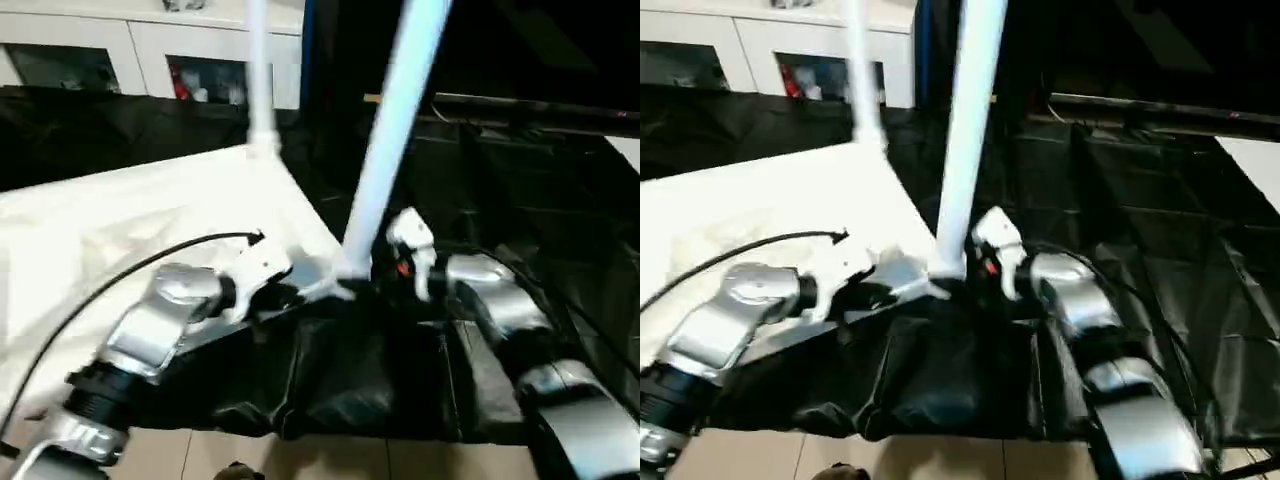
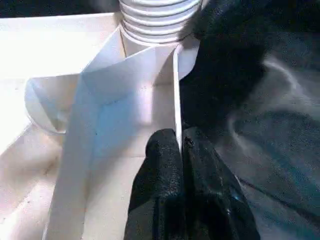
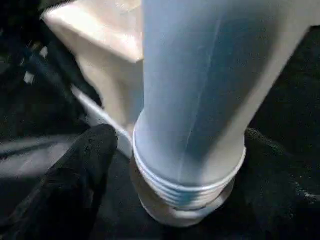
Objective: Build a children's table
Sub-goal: Insert table leg to table base, then rotate leg to tighten
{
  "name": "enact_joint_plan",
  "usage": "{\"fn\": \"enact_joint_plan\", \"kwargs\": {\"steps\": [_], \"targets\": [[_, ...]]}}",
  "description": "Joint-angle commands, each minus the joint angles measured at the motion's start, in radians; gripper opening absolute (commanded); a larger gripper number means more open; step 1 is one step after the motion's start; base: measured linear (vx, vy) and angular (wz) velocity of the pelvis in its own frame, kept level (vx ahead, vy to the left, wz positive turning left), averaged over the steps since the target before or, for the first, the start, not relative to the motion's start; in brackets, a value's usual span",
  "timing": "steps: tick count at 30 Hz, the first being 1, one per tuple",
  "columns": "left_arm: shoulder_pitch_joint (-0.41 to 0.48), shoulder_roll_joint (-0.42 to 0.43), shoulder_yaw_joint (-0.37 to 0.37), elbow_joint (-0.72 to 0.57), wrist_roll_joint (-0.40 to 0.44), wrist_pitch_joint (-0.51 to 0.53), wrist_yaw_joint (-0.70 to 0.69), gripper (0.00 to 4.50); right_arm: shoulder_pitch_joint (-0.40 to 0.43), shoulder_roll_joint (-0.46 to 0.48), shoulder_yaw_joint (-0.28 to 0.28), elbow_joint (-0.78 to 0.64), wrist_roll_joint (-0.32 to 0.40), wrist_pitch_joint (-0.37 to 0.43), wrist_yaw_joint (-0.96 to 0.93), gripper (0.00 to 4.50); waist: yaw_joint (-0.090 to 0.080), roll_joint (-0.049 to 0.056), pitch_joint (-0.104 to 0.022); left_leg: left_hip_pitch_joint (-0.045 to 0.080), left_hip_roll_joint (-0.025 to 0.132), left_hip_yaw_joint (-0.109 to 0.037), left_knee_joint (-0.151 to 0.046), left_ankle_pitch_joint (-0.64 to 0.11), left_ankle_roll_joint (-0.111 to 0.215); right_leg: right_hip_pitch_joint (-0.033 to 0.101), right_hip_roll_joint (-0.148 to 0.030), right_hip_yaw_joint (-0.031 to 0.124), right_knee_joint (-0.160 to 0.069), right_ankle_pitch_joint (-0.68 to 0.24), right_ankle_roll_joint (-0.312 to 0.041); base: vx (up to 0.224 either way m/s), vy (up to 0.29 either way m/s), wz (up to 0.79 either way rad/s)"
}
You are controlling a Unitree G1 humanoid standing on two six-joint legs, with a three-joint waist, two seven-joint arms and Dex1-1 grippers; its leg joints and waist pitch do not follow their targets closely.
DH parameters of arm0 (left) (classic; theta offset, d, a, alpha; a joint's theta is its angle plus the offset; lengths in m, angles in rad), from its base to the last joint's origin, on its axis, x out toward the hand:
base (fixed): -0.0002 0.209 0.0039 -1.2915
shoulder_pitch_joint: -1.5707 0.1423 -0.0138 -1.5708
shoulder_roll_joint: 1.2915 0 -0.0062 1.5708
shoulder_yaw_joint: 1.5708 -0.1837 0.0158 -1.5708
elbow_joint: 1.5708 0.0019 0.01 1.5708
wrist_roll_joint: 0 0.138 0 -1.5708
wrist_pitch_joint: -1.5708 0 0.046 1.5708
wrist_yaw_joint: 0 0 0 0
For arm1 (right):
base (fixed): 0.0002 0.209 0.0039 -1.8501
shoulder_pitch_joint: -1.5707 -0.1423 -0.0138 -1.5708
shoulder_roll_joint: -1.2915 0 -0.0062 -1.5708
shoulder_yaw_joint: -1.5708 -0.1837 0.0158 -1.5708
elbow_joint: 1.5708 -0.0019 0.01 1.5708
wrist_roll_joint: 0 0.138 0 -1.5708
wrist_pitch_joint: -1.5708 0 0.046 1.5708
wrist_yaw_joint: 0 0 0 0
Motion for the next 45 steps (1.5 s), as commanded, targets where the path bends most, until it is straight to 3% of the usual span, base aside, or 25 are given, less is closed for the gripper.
{"fn": "enact_joint_plan", "kwargs": {"steps": [1, 5, 13, 15, 18, 19, 21, 23, 24, 27, 30, 33, 34, 35, 36, 39, 40, 45], "targets": [[-0.025, -0.004, -0.014, -0.028, -0.029, -0.047, -0.041, 0.00, 0.012, -0.006, 0.025, -0.032, -0.008, 0.020, 0.037, 3.96, -0.004, 0.023, -0.075, 0.040, 0.060, -0.020, -0.069, -0.153, 0.023, 0.047, -0.082, 0.042, -0.058, 0.054, -0.267, 0.000, 0.000, 0.00], [-0.024, 0.012, -0.025, -0.023, -0.035, -0.064, -0.078, 0.00, 0.021, -0.009, 0.033, -0.056, -0.007, 0.031, 0.049, 3.96, -0.003, 0.024, -0.075, 0.039, 0.060, -0.020, -0.069, -0.158, 0.016, 0.047, -0.085, 0.043, -0.058, 0.038, -0.267, 0.000, 0.000, 0.00], [-0.014, 0.021, -0.034, -0.028, -0.043, -0.076, -0.126, 0.00, 0.042, -0.010, 0.038, -0.102, -0.006, 0.058, 0.062, 3.20, -0.001, 0.022, -0.078, 0.038, 0.058, -0.018, -0.064, -0.115, 0.032, 0.048, -0.082, 0.043, -0.052, 0.094, -0.272, 0.000, 0.000, 0.00], [-0.012, 0.022, -0.034, -0.027, -0.042, -0.076, -0.127, 0.00, 0.045, -0.011, 0.039, -0.105, -0.005, 0.061, 0.065, 3.02, -0.001, 0.017, -0.078, 0.038, 0.058, -0.018, -0.064, -0.118, 0.033, 0.049, -0.083, 0.043, -0.053, 0.085, -0.272, 0.000, 0.000, 0.00], [-0.009, 0.024, -0.036, -0.025, -0.042, -0.078, -0.128, 0.00, 0.049, -0.011, 0.040, -0.107, -0.002, 0.065, 0.068, 2.83, 0.000, 0.021, -0.076, 0.040, 0.059, -0.018, -0.065, -0.133, 0.029, 0.046, -0.083, 0.043, -0.055, 0.057, -0.272, 0.000, 0.000, 0.00], [-0.008, 0.024, -0.036, -0.024, -0.043, -0.078, -0.128, 0.00, 0.049, -0.010, 0.040, -0.108, -0.001, 0.067, 0.068, 2.78, -0.001, 0.017, -0.076, 0.040, 0.059, -0.018, -0.065, -0.136, 0.028, 0.046, -0.083, 0.043, -0.055, 0.052, -0.271, 0.000, 0.000, 0.00], [-0.004, 0.015, -0.027, -0.016, -0.047, -0.068, -0.110, 0.00, 0.061, -0.001, 0.035, -0.111, 0.005, 0.080, 0.058, 2.75, 0.000, 0.018, -0.075, 0.039, 0.059, -0.018, -0.065, -0.143, 0.024, 0.046, -0.085, 0.044, -0.056, 0.033, -0.267, 0.000, 0.000, 0.00], [-0.007, -0.005, -0.018, -0.002, -0.040, -0.065, -0.077, 0.00, 0.070, 0.019, 0.018, -0.106, 0.010, 0.087, 0.012, 2.74, 0.000, 0.017, -0.075, 0.039, 0.059, -0.018, -0.066, -0.144, 0.023, 0.045, -0.084, 0.044, -0.057, 0.026, -0.265, 0.000, 0.000, 0.00], [-0.024, -0.053, -0.001, 0.037, -0.021, -0.049, 0.006, 0.00, 0.065, 0.066, -0.022, -0.059, 0.006, 0.085, -0.131, 2.74, -0.002, 0.015, -0.072, 0.039, 0.059, -0.017, -0.068, -0.152, 0.015, 0.043, -0.086, 0.046, -0.059, 0.004, -0.262, 0.000, 0.000, 0.00], [-0.045, -0.103, 0.012, 0.082, 0.003, -0.038, 0.099, 0.00, 0.054, 0.113, -0.058, -0.003, 0.001, 0.090, -0.278, 2.74, -0.007, 0.015, -0.073, 0.041, 0.059, -0.020, -0.072, -0.180, -0.011, 0.044, -0.089, 0.045, -0.065, -0.055, -0.253, 0.000, 0.000, 0.00], [-0.081, -0.176, 0.023, 0.149, 0.030, -0.029, 0.219, 0.00, 0.029, 0.188, -0.107, 0.077, 0.005, 0.104, -0.482, 2.73, -0.013, 0.017, -0.061, 0.050, 0.058, -0.023, -0.081, -0.284, -0.054, 0.032, -0.091, 0.049, -0.085, -0.229, -0.217, 0.000, 0.000, 0.00], [-0.118, -0.244, 0.036, 0.205, 0.048, -0.007, 0.324, 0.00, 0.000, 0.256, -0.126, 0.129, -0.001, 0.082, -0.620, 2.73, -0.014, 0.014, -0.060, 0.056, 0.057, -0.027, -0.084, -0.340, -0.070, 0.028, -0.095, 0.051, -0.097, -0.324, -0.181, 0.000, 0.000, 0.00], [-0.130, -0.261, 0.035, 0.221, 0.058, -0.005, 0.354, 0.00, -0.012, 0.275, -0.129, 0.144, -0.009, 0.078, -0.665, 2.73, -0.012, 0.016, -0.062, 0.057, 0.059, -0.027, -0.083, -0.334, -0.073, 0.027, -0.096, 0.052, -0.095, -0.315, -0.179, 0.000, 0.000, 0.00], [-0.130, -0.261, 0.035, 0.221, 0.058, -0.005, 0.354, 0.00, -0.012, 0.275, -0.129, 0.144, -0.009, 0.078, -0.665, 2.73, -0.015, 0.027, -0.063, 0.057, 0.057, -0.027, -0.085, -0.329, -0.079, 0.024, -0.091, 0.052, -0.096, -0.289, -0.177, 0.000, 0.000, 0.00], [-0.143, -0.285, 0.027, 0.240, 0.073, -0.014, 0.375, 0.00, -0.029, 0.302, -0.133, 0.159, -0.014, 0.064, -0.684, 2.73, -0.015, 0.019, -0.067, 0.049, 0.056, -0.029, -0.085, -0.308, -0.072, 0.034, -0.090, 0.050, -0.089, -0.249, -0.180, 0.000, 0.000, 0.00], [-0.144, -0.298, 0.023, 0.237, 0.069, -0.018, 0.365, 0.00, -0.037, 0.311, -0.137, 0.161, -0.014, 0.049, -0.675, 2.73, -0.010, 0.021, -0.069, 0.047, 0.055, -0.024, -0.081, -0.267, -0.049, 0.035, -0.092, 0.052, -0.086, -0.184, -0.185, 0.000, 0.000, 0.00], [-0.142, -0.297, 0.017, 0.233, 0.071, -0.020, 0.355, 0.00, -0.040, 0.312, -0.145, 0.162, -0.004, 0.045, -0.651, 3.08, -0.010, 0.020, -0.069, 0.045, 0.055, -0.024, -0.081, -0.260, -0.044, 0.037, -0.091, 0.052, -0.084, -0.172, -0.186, 0.000, 0.000, 0.00], [-0.105, -0.261, 0.002, 0.191, 0.051, -0.042, 0.279, 0.00, -0.048, 0.266, -0.151, 0.158, 0.001, 0.035, -0.592, 3.65, -0.011, 0.020, -0.066, 0.045, 0.057, -0.025, -0.084, -0.276, -0.031, 0.036, -0.092, 0.050, -0.088, -0.206, -0.188, 0.000, 0.000, 0.00]]}}
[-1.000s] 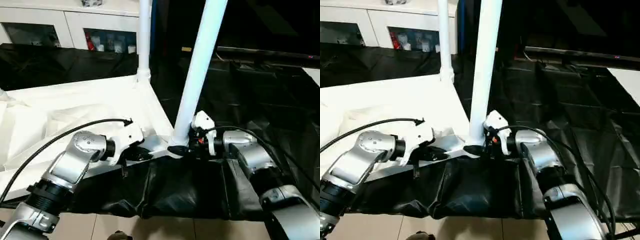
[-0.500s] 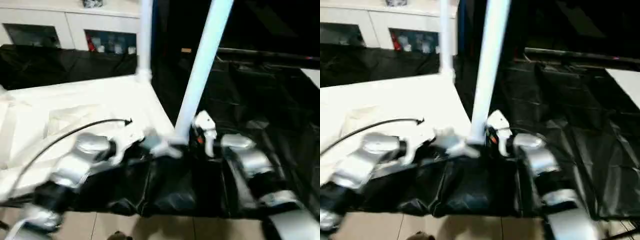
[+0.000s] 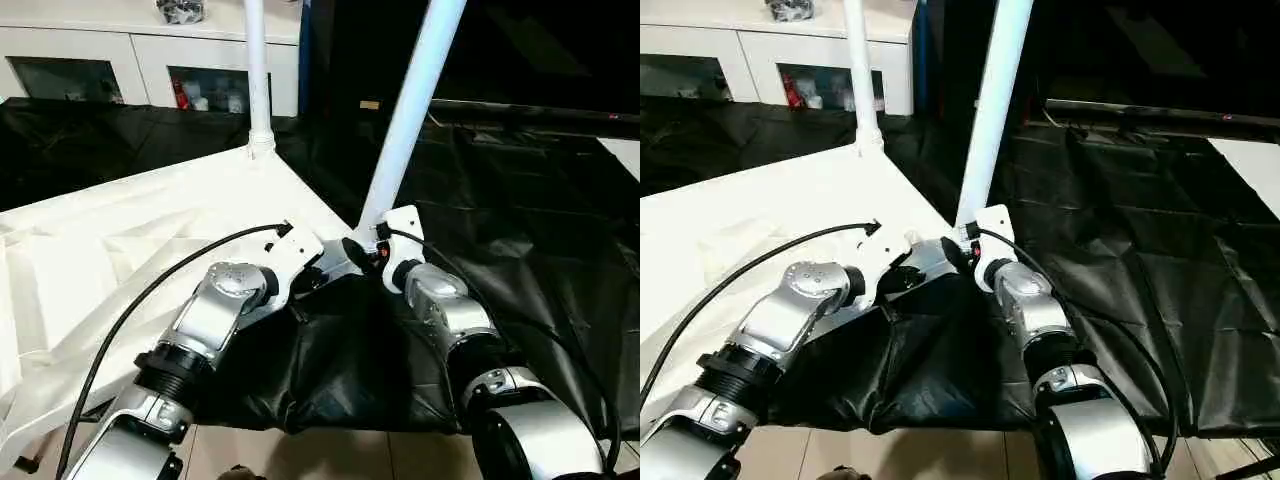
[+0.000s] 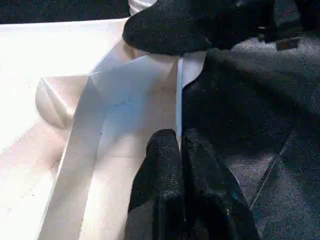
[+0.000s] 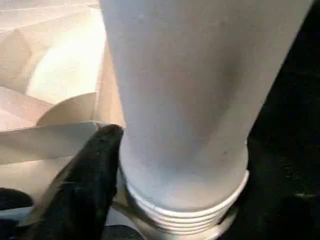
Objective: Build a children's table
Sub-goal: Rotate leg to tighten
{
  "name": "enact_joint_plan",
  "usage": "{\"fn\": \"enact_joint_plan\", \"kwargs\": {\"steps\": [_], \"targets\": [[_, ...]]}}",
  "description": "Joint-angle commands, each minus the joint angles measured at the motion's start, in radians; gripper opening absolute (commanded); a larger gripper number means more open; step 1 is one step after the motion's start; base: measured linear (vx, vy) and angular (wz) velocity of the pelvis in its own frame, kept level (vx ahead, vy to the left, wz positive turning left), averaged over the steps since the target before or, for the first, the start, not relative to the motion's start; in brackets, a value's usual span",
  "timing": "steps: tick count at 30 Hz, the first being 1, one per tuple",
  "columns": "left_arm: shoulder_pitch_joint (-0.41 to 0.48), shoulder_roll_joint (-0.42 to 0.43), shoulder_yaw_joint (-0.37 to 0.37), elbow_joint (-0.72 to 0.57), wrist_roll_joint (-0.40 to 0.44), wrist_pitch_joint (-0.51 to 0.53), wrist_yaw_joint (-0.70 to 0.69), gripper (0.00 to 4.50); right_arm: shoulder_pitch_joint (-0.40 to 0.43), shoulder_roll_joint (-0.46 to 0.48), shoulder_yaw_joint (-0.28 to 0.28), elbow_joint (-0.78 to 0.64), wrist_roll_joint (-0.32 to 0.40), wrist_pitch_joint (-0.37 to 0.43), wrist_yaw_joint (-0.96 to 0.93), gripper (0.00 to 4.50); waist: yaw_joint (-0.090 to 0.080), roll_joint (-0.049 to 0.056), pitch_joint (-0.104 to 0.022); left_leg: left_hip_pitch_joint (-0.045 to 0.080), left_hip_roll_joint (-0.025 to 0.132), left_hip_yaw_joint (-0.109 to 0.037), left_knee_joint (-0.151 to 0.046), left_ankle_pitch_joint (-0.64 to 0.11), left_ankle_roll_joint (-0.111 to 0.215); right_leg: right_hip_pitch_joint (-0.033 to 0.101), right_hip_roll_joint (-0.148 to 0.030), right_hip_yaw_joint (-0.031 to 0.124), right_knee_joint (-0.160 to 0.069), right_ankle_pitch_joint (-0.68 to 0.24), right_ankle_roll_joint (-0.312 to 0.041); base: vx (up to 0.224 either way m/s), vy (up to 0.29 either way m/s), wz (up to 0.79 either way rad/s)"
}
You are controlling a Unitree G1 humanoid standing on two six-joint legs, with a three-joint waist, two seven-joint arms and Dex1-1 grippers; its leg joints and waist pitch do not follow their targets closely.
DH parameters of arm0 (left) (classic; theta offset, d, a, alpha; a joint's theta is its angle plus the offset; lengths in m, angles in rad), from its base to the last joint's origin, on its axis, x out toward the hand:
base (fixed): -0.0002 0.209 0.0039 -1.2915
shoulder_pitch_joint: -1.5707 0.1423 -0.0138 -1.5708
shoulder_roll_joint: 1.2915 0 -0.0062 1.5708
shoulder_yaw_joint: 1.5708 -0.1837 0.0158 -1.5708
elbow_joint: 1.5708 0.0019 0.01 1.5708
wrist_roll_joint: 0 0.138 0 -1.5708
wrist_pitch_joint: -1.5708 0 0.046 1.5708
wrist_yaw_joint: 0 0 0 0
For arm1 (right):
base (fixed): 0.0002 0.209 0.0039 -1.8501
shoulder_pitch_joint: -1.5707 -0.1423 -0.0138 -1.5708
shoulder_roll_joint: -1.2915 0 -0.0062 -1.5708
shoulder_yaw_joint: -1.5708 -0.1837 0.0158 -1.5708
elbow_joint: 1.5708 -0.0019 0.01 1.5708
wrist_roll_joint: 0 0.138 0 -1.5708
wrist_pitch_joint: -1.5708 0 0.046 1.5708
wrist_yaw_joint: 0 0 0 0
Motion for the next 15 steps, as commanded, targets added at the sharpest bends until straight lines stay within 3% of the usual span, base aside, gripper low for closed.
{"fn": "enact_joint_plan", "kwargs": {"steps": [1, 6, 11, 15], "targets": [[0.008, -0.005, -0.023, -0.053, -0.031, -0.047, -0.045, 0.00, -0.009, 0.007, 0.044, 0.017, 0.008, 0.003, 0.097, 3.78, -0.005, 0.009, -0.067, 0.028, 0.060, -0.027, -0.084, -0.279, -0.029, 0.024, -0.091, 0.046, -0.087, -0.217, -0.188, 0.000, 0.000, 0.00], [0.042, 0.034, -0.026, -0.085, -0.044, -0.069, -0.111, 0.00, 0.001, -0.049, 0.068, -0.007, -0.002, -0.023, 0.208, 3.86, -0.006, 0.010, -0.069, 0.025, 0.059, -0.023, -0.079, -0.243, -0.012, 0.027, -0.089, 0.046, -0.082, -0.157, -0.207, 0.000, 0.000, 0.00], [0.093, 0.119, -0.037, -0.156, -0.090, -0.091, -0.261, 0.00, 0.061, -0.159, 0.133, -0.115, -0.009, -0.039, 0.486, 3.86, 0.001, 0.007, -0.069, 0.023, 0.061, -0.021, -0.075, -0.203, 0.020, 0.031, -0.086, 0.045, -0.076, -0.102, -0.222, 0.000, 0.000, 0.00], [0.104, 0.170, -0.040, -0.177, -0.101, -0.089, -0.332, 0.00, 0.088, -0.219, 0.169, -0.159, -0.001, -0.035, 0.635, 3.86, 0.000, 0.009, -0.067, 0.025, 0.062, -0.021, -0.078, -0.226, 0.017, 0.030, -0.086, 0.044, -0.079, -0.145, -0.228, 0.000, 0.000, 0.00]]}}
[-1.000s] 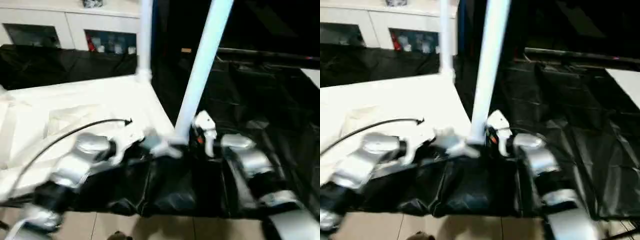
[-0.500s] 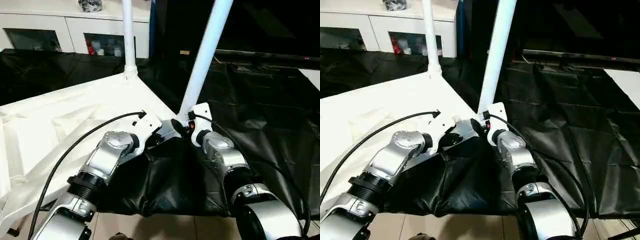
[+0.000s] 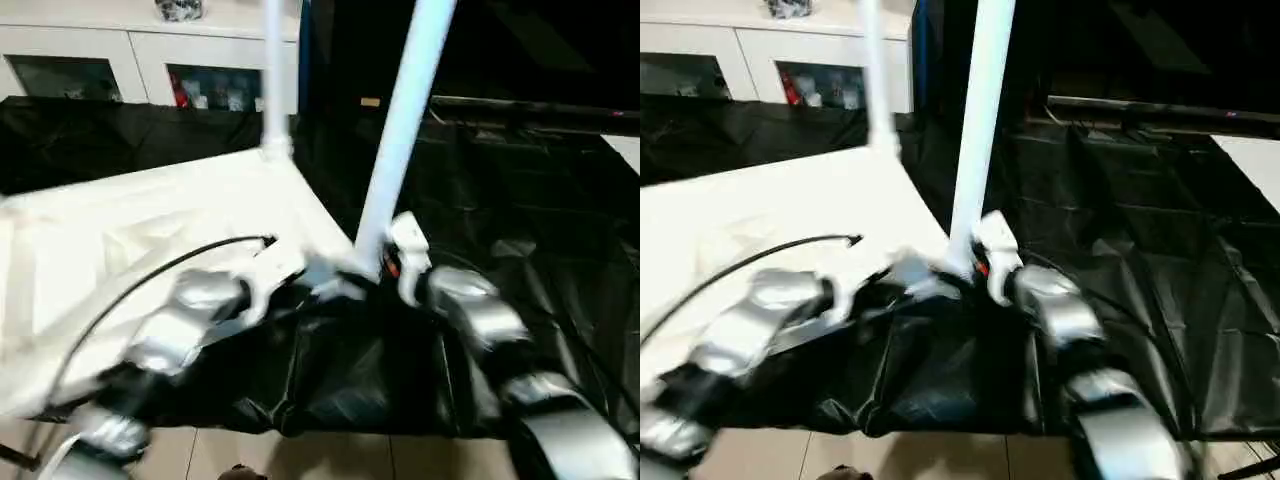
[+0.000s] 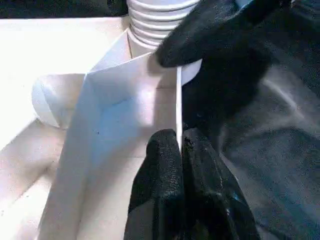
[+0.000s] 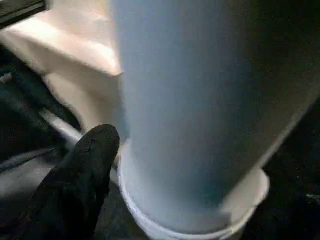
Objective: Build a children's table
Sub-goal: Rotate leg to tighten
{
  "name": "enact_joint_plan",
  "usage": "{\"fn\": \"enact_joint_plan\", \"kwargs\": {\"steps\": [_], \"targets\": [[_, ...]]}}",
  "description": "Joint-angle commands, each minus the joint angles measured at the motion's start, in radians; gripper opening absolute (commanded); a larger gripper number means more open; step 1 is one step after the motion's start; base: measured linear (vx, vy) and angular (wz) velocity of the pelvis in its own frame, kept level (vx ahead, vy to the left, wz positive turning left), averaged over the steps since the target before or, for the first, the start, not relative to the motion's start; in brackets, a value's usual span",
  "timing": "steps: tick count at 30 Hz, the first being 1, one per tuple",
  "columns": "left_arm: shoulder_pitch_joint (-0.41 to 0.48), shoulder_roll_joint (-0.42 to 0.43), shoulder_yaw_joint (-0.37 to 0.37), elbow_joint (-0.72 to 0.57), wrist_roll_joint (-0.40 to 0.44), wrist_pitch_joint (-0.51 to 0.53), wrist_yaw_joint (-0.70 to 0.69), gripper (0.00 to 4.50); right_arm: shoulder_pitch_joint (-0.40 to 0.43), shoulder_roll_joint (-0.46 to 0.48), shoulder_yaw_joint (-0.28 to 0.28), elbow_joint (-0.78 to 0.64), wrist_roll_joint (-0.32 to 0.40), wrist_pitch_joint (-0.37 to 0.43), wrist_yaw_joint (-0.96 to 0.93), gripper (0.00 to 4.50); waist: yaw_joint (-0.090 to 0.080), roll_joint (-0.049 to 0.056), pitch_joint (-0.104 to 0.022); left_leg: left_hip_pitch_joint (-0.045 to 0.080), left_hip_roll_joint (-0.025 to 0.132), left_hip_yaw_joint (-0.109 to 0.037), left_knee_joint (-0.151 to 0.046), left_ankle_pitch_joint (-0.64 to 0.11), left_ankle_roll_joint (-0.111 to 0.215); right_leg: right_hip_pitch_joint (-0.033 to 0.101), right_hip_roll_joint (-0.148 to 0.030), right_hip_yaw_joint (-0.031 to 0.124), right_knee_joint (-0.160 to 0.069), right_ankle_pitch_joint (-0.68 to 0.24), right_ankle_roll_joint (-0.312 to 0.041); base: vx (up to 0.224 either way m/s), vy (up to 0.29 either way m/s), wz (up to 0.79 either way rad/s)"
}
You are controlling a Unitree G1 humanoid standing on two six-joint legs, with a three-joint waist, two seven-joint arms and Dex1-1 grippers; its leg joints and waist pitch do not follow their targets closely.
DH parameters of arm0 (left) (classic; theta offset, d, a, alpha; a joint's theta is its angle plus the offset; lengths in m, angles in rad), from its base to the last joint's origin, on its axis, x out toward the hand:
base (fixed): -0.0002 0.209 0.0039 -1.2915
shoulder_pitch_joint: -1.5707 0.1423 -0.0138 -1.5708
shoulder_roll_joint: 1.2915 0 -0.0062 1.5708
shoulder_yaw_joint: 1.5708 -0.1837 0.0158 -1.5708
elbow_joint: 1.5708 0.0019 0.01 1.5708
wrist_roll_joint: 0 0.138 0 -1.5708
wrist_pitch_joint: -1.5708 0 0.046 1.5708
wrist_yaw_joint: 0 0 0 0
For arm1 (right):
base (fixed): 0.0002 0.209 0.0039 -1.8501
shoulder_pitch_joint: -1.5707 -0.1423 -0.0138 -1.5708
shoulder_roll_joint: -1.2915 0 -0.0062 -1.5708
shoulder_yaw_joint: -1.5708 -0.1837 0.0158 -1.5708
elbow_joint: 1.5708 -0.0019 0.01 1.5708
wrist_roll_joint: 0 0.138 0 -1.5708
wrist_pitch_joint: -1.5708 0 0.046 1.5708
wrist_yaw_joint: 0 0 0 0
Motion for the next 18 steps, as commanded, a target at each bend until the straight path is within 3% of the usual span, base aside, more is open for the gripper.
{"fn": "enact_joint_plan", "kwargs": {"steps": [1, 4, 7, 11, 18], "targets": [[0.006, 0.000, -0.024, -0.038, -0.031, -0.022, -0.051, 0.00, 0.008, -0.021, 0.023, -0.032, 0.004, 0.002, 0.077, 3.86, -0.003, 0.006, -0.067, 0.026, 0.060, -0.023, -0.074, -0.231, 0.016, 0.032, -0.084, 0.044, -0.078, -0.150, -0.232, 0.000, 0.000, 0.00], [0.014, 0.044, -0.028, -0.055, -0.048, -0.028, -0.123, 0.00, 0.037, -0.067, 0.053, -0.090, 0.020, 0.021, 0.195, 3.86, -0.003, 0.004, -0.067, 0.027, 0.061, -0.022, -0.073, -0.229, 0.019, 0.032, -0.085, 0.046, -0.079, -0.155, -0.233, 0.000, 0.000, 0.00], [0.022, 0.079, -0.032, -0.084, -0.075, -0.008, -0.194, 0.00, 0.060, -0.083, 0.067, -0.141, 0.037, 0.051, 0.259, 3.51, -0.002, 0.006, -0.068, 0.026, 0.063, -0.021, -0.074, -0.211, 0.028, 0.031, -0.082, 0.044, -0.074, -0.128, -0.241, 0.000, 0.000, 0.00], [0.024, 0.090, -0.034, -0.090, -0.081, 0.000, -0.213, 0.00, 0.070, -0.086, 0.075, -0.160, 0.039, 0.060, 0.274, 3.07, 0.000, 0.006, -0.066, 0.030, 0.063, -0.020, -0.074, -0.227, 0.018, 0.028, -0.085, 0.045, -0.077, -0.155, -0.247, 0.000, 0.000, 0.00], [0.022, 0.090, -0.034, -0.085, -0.084, 0.000, -0.210, 0.00, 0.098, -0.082, 0.087, -0.204, 0.043, 0.091, 0.288, 2.81, 0.000, 0.005, -0.066, 0.032, 0.063, -0.019, -0.076, -0.235, 0.006, 0.027, -0.086, 0.047, -0.079, -0.170, -0.236, 0.000, 0.000, 0.00]]}}
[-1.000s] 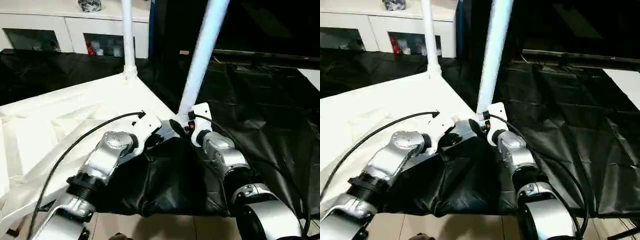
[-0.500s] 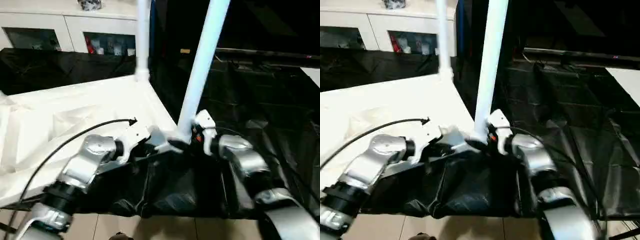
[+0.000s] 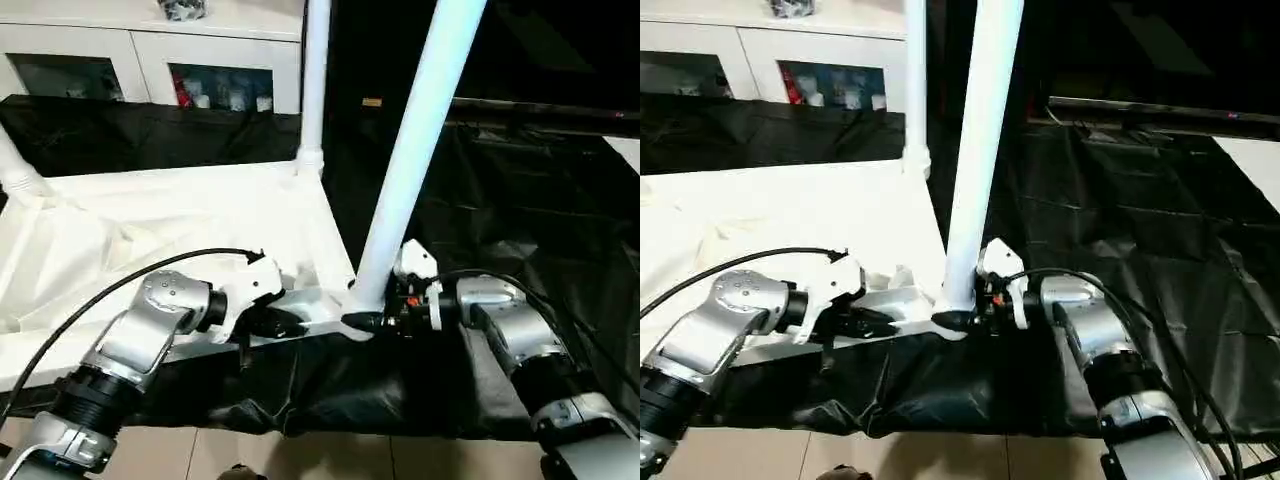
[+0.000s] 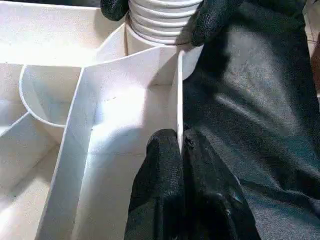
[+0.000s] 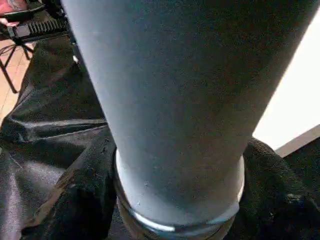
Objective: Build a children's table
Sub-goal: Rotate leg to tighten
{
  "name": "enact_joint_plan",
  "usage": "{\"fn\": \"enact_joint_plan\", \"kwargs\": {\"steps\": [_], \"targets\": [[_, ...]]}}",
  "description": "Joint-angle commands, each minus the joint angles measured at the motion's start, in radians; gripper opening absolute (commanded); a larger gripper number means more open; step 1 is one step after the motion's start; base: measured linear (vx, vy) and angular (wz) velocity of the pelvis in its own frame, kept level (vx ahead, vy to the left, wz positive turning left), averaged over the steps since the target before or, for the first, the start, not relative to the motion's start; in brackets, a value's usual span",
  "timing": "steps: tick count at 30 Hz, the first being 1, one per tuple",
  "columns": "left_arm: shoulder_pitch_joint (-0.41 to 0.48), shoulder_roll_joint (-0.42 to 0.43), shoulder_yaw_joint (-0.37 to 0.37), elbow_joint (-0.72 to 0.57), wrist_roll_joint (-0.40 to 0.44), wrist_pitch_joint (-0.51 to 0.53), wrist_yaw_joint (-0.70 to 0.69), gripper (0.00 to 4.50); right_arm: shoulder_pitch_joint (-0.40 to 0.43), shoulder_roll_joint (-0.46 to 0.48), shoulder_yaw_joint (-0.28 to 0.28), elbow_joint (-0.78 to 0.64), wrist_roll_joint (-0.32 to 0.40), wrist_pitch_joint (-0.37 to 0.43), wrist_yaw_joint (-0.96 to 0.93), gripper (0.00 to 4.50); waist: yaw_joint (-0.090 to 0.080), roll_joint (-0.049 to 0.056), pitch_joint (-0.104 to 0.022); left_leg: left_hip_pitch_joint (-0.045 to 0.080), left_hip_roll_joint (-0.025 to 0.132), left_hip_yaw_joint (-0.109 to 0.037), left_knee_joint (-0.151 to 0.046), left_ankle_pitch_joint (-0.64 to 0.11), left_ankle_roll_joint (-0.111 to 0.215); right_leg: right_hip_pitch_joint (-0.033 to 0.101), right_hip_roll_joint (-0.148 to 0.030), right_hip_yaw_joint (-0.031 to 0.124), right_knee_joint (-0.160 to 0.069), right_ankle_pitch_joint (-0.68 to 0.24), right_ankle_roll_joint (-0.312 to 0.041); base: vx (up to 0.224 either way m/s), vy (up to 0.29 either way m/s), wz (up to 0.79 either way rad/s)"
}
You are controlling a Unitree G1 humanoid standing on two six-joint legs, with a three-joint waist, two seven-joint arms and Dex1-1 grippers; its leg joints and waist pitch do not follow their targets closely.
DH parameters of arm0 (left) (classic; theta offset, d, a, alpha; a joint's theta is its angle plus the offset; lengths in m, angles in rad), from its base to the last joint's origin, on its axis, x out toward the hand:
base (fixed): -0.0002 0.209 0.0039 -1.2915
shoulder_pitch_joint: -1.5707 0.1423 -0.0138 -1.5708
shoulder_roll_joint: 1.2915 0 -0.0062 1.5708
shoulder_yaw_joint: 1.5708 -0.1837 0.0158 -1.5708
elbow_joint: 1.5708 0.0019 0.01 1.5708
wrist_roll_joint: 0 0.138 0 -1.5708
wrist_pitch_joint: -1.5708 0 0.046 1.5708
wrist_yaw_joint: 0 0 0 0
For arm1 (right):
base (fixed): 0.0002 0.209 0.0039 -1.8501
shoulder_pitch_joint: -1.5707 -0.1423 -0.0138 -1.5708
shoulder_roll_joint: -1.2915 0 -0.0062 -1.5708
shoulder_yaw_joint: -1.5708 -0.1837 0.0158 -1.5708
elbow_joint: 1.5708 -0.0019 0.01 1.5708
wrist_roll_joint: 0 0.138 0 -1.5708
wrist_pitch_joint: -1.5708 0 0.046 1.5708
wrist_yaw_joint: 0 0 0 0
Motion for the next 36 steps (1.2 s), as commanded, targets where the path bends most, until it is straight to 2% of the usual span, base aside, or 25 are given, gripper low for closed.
{"fn": "enact_joint_plan", "kwargs": {"steps": [1, 4, 6, 7, 8, 9, 10, 11, 12, 13, 14, 16, 17, 18, 19, 21, 25, 26, 29, 32, 33, 35, 36], "targets": [[-0.011, -0.025, -0.015, -0.026, -0.014, -0.002, 0.019, 0.00, 0.018, 0.009, 0.017, -0.014, 0.004, 0.027, 0.009, 2.80, -0.004, 0.006, -0.067, 0.031, 0.062, -0.024, -0.076, -0.233, 0.006, 0.027, -0.085, 0.046, -0.077, -0.167, -0.237, 0.000, 0.000, 0.00], [-0.024, -0.060, -0.004, 0.005, 0.011, -0.002, 0.089, 0.00, 0.015, 0.039, -0.003, 0.006, 0.003, 0.033, -0.062, 2.79, -0.004, 0.006, -0.066, 0.032, 0.062, -0.023, -0.075, -0.232, 0.006, 0.025, -0.086, 0.048, -0.078, -0.168, -0.238, 0.000, 0.000, 0.00], [-0.038, -0.085, 0.005, 0.031, 0.029, -0.002, 0.143, 0.00, 0.005, 0.064, -0.022, 0.031, -0.002, 0.033, -0.136, 2.79, -0.005, 0.004, -0.065, 0.034, 0.060, -0.024, -0.076, -0.246, -0.006, 0.024, -0.086, 0.047, -0.083, -0.198, -0.234, 0.000, 0.000, 0.00], [-0.060, -0.124, 0.017, 0.073, 0.054, -0.005, 0.225, 0.00, -0.018, 0.107, -0.055, 0.088, -0.018, 0.021, -0.282, 2.79, -0.007, 0.003, -0.064, 0.031, 0.061, -0.026, -0.079, -0.246, -0.013, 0.025, -0.089, 0.048, -0.083, -0.216, -0.226, 0.000, 0.000, 0.00], [-0.060, -0.124, 0.017, 0.073, 0.054, -0.005, 0.225, 0.00, -0.018, 0.107, -0.055, 0.088, -0.018, 0.021, -0.282, 2.79, -0.013, 0.004, -0.062, 0.034, 0.058, -0.026, -0.080, -0.270, -0.027, 0.021, -0.089, 0.048, -0.089, -0.260, -0.218, 0.000, 0.000, 0.00], [-0.069, -0.140, 0.021, 0.087, 0.060, -0.001, 0.253, 0.00, -0.031, 0.125, -0.068, 0.118, -0.027, 0.018, -0.350, 2.78, -0.012, 0.004, -0.066, 0.033, 0.058, -0.029, -0.078, -0.274, -0.031, 0.027, -0.093, 0.048, -0.089, -0.278, -0.208, 0.000, 0.000, 0.00], [-0.091, -0.179, 0.028, 0.117, 0.075, 0.011, 0.322, 0.00, -0.052, 0.166, -0.094, 0.171, -0.029, 0.016, -0.473, 2.78, -0.016, 0.008, -0.062, 0.034, 0.059, -0.027, -0.079, -0.278, -0.037, 0.019, -0.091, 0.050, -0.090, -0.286, -0.204, 0.000, 0.000, 0.00], [-0.098, -0.192, 0.030, 0.125, 0.080, 0.014, 0.343, 0.00, -0.059, 0.178, -0.102, 0.186, -0.029, 0.018, -0.510, 2.78, -0.019, 0.007, -0.061, 0.036, 0.057, -0.028, -0.080, -0.290, -0.041, 0.017, -0.089, 0.049, -0.093, -0.300, -0.201, 0.000, 0.000, 0.00], [-0.128, -0.248, 0.040, 0.160, 0.096, 0.026, 0.435, 0.00, -0.084, 0.232, -0.125, 0.245, -0.032, 0.015, -0.649, 2.77, -0.019, 0.008, -0.066, 0.036, 0.057, -0.029, -0.079, -0.289, -0.048, 0.020, -0.092, 0.049, -0.091, -0.301, -0.198, 0.000, 0.000, 0.00], [-0.128, -0.248, 0.040, 0.160, 0.096, 0.026, 0.435, 0.00, -0.084, 0.232, -0.125, 0.245, -0.032, 0.015, -0.649, 2.77, -0.023, 0.008, -0.063, 0.036, 0.057, -0.029, -0.080, -0.291, -0.053, 0.017, -0.091, 0.050, -0.092, -0.303, -0.198, 0.000, 0.000, 0.00], [-0.152, -0.295, 0.048, 0.188, 0.110, 0.028, 0.514, 0.00, -0.103, 0.276, -0.137, 0.285, -0.043, 0.000, -0.753, 2.77, -0.021, 0.007, -0.065, 0.038, 0.057, -0.030, -0.080, -0.296, -0.057, 0.018, -0.091, 0.048, -0.094, -0.309, -0.192, 0.000, 0.000, 0.00], [-0.159, -0.308, 0.050, 0.196, 0.115, 0.026, 0.537, 0.00, -0.109, 0.288, -0.140, 0.296, -0.047, -0.009, -0.785, 2.77, -0.022, 0.006, -0.069, 0.031, 0.057, -0.029, -0.079, -0.263, -0.045, 0.022, -0.090, 0.048, -0.089, -0.241, -0.192, 0.000, 0.000, 0.00], [-0.161, -0.313, 0.049, 0.198, 0.116, 0.024, 0.540, 0.00, -0.112, 0.294, -0.143, 0.300, -0.043, -0.013, -0.786, 2.77, -0.022, 0.006, -0.069, 0.031, 0.057, -0.029, -0.079, -0.263, -0.045, 0.022, -0.090, 0.048, -0.089, -0.241, -0.192, 0.000, 0.000, 0.00], [-0.164, -0.329, 0.045, 0.202, 0.116, 0.020, 0.545, 0.00, -0.124, 0.312, -0.152, 0.313, -0.034, -0.033, -0.788, 2.77, -0.021, 0.007, -0.071, 0.029, 0.056, -0.026, -0.076, -0.236, -0.027, 0.025, -0.087, 0.048, -0.084, -0.177, -0.200, 0.000, 0.000, 0.00], [-0.165, -0.330, 0.044, 0.202, 0.116, 0.019, 0.545, 0.00, -0.125, 0.313, -0.153, 0.314, -0.033, -0.034, -0.788, 2.77, -0.020, 0.007, -0.072, 0.029, 0.056, -0.025, -0.075, -0.228, -0.021, 0.025, -0.087, 0.048, -0.083, -0.161, -0.202, 0.000, 0.000, 0.00], [-0.162, -0.337, 0.039, 0.201, 0.117, 0.012, 0.534, 0.00, -0.140, 0.324, -0.167, 0.330, -0.023, -0.048, -0.780, 3.47, -0.017, 0.008, -0.072, 0.027, 0.056, -0.024, -0.074, -0.209, -0.006, 0.029, -0.086, 0.046, -0.079, -0.124, -0.212, 0.000, 0.000, 0.00], [-0.139, -0.319, 0.025, 0.175, 0.112, -0.003, 0.482, 0.00, -0.152, 0.312, -0.171, 0.333, -0.018, -0.055, -0.726, 3.57, -0.016, 0.009, -0.070, 0.029, 0.057, -0.024, -0.076, -0.238, -0.005, 0.027, -0.088, 0.047, -0.084, -0.156, -0.216, 0.000, 0.000, 0.00], [-0.123, -0.300, 0.017, 0.155, 0.103, -0.015, 0.441, 0.00, -0.152, 0.292, -0.157, 0.323, -0.027, -0.066, -0.679, 3.89, -0.016, 0.009, -0.069, 0.029, 0.059, -0.026, -0.077, -0.247, -0.007, 0.028, -0.089, 0.046, -0.084, -0.169, -0.213, 0.000, 0.000, 0.00], [-0.103, -0.273, 0.007, 0.130, 0.094, -0.023, 0.392, 0.00, -0.144, 0.260, -0.132, 0.303, -0.036, -0.077, -0.606, 3.89, -0.021, 0.007, -0.071, 0.024, 0.058, -0.025, -0.076, -0.229, 0.002, 0.033, -0.088, 0.046, -0.080, -0.139, -0.219, 0.000, 0.000, 0.00], [-0.070, -0.203, -0.007, 0.082, 0.068, -0.046, 0.272, 0.00, -0.102, 0.171, -0.066, 0.230, -0.053, -0.105, -0.387, 3.89, -0.019, 0.006, -0.071, 0.023, 0.059, -0.023, -0.072, -0.201, 0.024, 0.035, -0.088, 0.046, -0.078, -0.101, -0.228, 0.000, 0.000, 0.00], [-0.067, -0.195, -0.009, 0.079, 0.066, -0.050, 0.258, 0.00, -0.098, 0.160, -0.061, 0.224, -0.054, -0.108, -0.361, 3.89, -0.018, 0.007, -0.072, 0.023, 0.058, -0.023, -0.070, -0.193, 0.032, 0.035, -0.087, 0.045, -0.076, -0.089, -0.233, 0.000, 0.000, 0.00], [-0.067, -0.187, -0.010, 0.078, 0.064, -0.051, 0.246, 0.00, -0.096, 0.151, -0.056, 0.220, -0.056, -0.113, -0.339, 3.89, -0.017, 0.008, -0.070, 0.026, 0.060, -0.021, -0.071, -0.199, 0.035, 0.031, -0.084, 0.045, -0.077, -0.096, -0.241, 0.000, 0.000, 0.00], [-0.063, -0.159, -0.012, 0.072, 0.060, -0.059, 0.207, 0.00, -0.081, 0.114, -0.040, 0.190, -0.052, -0.118, -0.252, 3.89, -0.015, 0.010, -0.069, 0.028, 0.061, -0.022, -0.072, -0.214, 0.030, 0.031, -0.085, 0.045, -0.079, -0.120, -0.242, 0.000, 0.000, 0.00]]}}
